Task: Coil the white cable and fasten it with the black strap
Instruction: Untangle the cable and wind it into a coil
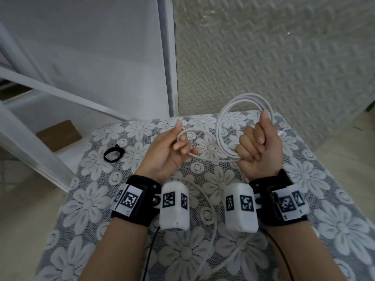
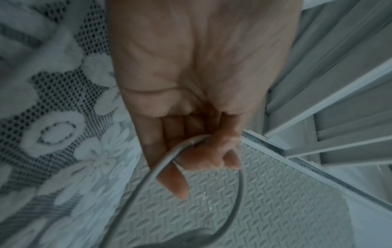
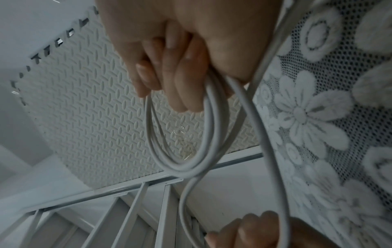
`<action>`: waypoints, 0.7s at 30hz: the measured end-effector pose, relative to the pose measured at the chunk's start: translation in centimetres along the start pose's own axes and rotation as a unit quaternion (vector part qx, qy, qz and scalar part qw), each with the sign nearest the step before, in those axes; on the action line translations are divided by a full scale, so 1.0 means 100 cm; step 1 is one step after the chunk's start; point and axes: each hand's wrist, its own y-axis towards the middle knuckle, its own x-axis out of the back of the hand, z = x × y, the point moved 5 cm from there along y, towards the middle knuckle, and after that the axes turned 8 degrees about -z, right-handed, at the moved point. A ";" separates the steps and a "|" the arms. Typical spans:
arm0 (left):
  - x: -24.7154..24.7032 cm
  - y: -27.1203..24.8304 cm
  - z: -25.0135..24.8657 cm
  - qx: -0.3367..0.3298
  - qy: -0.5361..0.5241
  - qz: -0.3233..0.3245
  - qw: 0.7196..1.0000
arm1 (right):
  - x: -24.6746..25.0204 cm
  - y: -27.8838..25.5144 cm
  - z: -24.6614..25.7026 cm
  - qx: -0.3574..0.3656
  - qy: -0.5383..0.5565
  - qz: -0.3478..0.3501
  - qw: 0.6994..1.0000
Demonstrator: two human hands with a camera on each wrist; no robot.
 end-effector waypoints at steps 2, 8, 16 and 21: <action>-0.002 0.001 0.000 0.020 -0.049 0.015 0.998 | 0.000 0.000 -0.002 -0.001 -0.010 0.003 1.000; -0.005 0.000 0.000 0.093 -0.201 0.134 0.966 | 0.000 0.001 -0.006 -0.002 -0.030 0.015 0.999; -0.001 -0.002 0.001 0.091 -0.205 0.096 0.970 | -0.004 -0.002 -0.008 -0.029 -0.040 0.049 0.998; -0.005 -0.004 -0.004 0.066 -0.149 0.092 0.982 | -0.004 -0.003 -0.018 -0.095 -0.098 0.061 0.989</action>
